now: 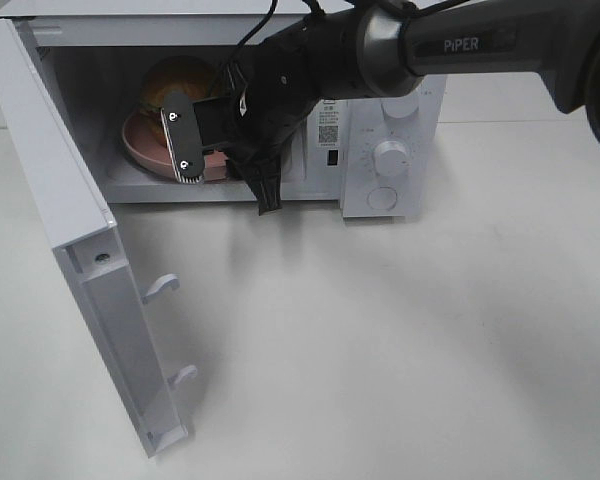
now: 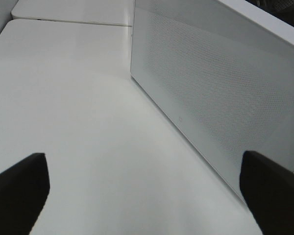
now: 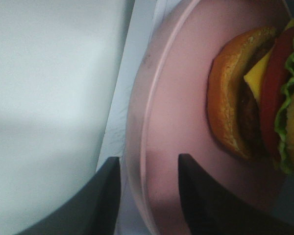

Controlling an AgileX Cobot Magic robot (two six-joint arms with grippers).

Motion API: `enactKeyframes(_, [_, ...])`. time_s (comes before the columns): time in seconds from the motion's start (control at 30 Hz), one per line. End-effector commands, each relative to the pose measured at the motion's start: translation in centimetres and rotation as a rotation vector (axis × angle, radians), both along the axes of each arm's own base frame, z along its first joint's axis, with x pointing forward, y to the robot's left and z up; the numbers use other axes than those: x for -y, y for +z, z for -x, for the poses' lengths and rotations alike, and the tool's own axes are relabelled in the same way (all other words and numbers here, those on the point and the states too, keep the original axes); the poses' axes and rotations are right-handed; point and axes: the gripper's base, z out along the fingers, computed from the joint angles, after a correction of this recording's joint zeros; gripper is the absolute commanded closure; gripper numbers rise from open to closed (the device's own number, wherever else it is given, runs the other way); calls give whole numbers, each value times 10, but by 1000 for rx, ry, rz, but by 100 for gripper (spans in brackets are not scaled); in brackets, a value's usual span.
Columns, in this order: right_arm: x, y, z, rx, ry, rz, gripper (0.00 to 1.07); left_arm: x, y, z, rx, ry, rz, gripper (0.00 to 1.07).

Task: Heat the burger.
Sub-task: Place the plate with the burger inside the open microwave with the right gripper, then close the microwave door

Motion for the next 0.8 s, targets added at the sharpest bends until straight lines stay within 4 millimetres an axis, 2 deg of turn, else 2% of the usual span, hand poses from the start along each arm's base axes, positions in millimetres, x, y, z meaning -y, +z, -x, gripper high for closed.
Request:
enactKeyframes(0.03, [1, 7, -1, -4, -22, -15, 67, 0, 1, 2, 23, -10, 3, 9])
enactKeyframes(0.2, [1, 7, 0, -6, -23, -14, 64, 0, 1, 2, 23, -10, 3, 9])
enactKeyframes(0.27, [1, 15, 1, -4, -47, -42, 57, 0, 1, 2, 23, -10, 3, 9])
enactKeyframes(0.37, [1, 18, 1, 0, -50, -49, 55, 0, 1, 2, 23, -10, 3, 9])
enactKeyframes(0.43, [2, 26, 2, 5, -62, -68, 46, 0, 1, 2, 23, -10, 3, 9])
enactKeyframes(0.47, [2, 26, 2, 5, -62, -68, 46, 0, 1, 2, 23, -10, 3, 9])
enactKeyframes(0.53, [5, 31, 6, -4, -88, -90, 33, 0, 1, 2, 23, -10, 3, 9])
enactKeyframes(0.73, [10, 27, 14, -14, -81, -82, 31, 0, 1, 2, 23, -10, 3, 9])
enactKeyframes(0.8, [18, 22, 23, -34, -80, -66, 31, 0, 1, 2, 23, -10, 3, 9])
